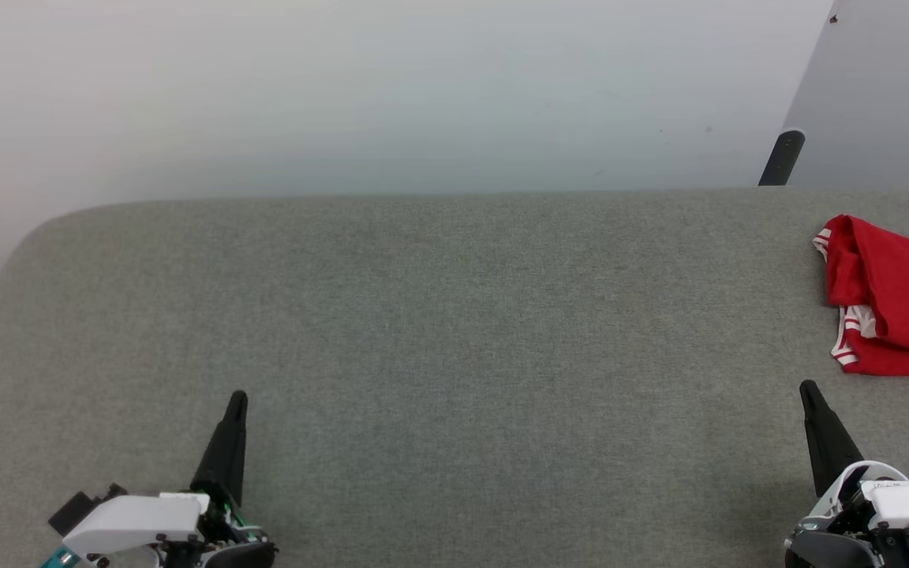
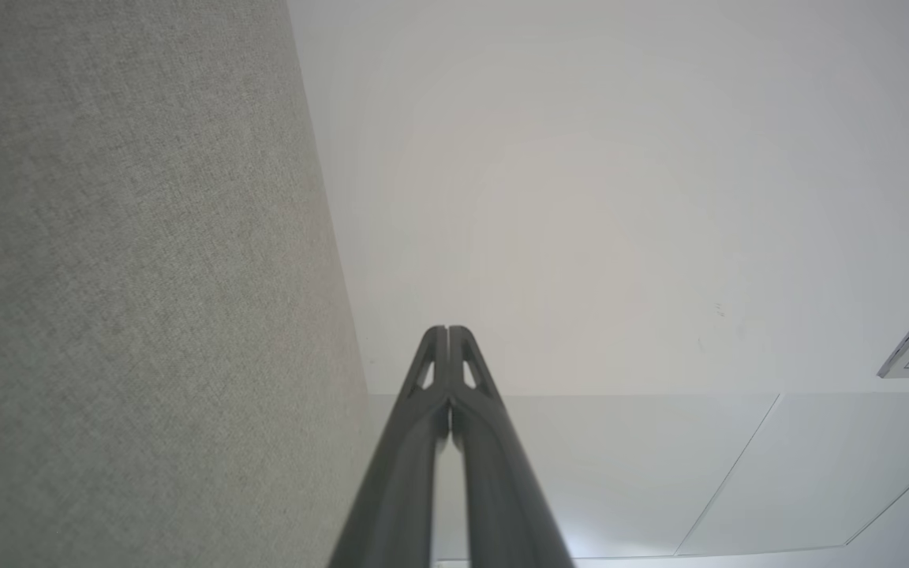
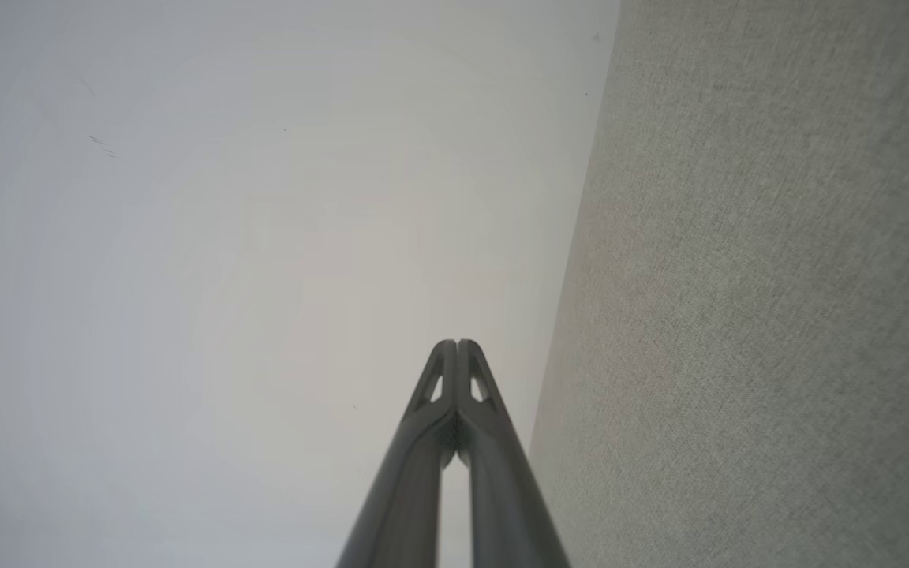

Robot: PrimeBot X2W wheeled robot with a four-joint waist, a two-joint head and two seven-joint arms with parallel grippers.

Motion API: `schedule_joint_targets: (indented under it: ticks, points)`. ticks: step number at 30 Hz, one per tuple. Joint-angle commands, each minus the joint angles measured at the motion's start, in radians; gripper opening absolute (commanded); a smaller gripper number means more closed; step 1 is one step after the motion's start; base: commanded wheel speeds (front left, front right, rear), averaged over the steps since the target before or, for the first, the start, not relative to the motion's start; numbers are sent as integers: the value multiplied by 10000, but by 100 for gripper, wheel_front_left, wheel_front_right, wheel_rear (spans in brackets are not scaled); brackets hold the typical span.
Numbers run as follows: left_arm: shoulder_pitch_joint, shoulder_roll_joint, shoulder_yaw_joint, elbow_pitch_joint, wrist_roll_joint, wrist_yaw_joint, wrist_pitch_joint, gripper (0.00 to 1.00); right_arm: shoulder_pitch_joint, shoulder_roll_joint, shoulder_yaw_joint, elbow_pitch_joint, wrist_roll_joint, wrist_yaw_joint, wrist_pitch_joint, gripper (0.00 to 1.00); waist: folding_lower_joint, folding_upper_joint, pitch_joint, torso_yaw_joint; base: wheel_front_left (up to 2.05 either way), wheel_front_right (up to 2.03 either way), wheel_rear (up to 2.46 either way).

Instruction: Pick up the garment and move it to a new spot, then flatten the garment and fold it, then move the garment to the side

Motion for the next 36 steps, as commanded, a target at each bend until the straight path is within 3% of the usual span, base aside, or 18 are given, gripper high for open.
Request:
schedule_joint_targets:
  ticks: [1,36]
  points:
    - [-94,7,27,13,-19,0,26,0,-25,34,-5,-2,38,4,22,0,-1,0,0,0,0,0,0]
    - [-93,7,19,11,-28,0,18,0,-25,33,-2,-2,40,4,20,0,-1,0,0,0,0,0,0]
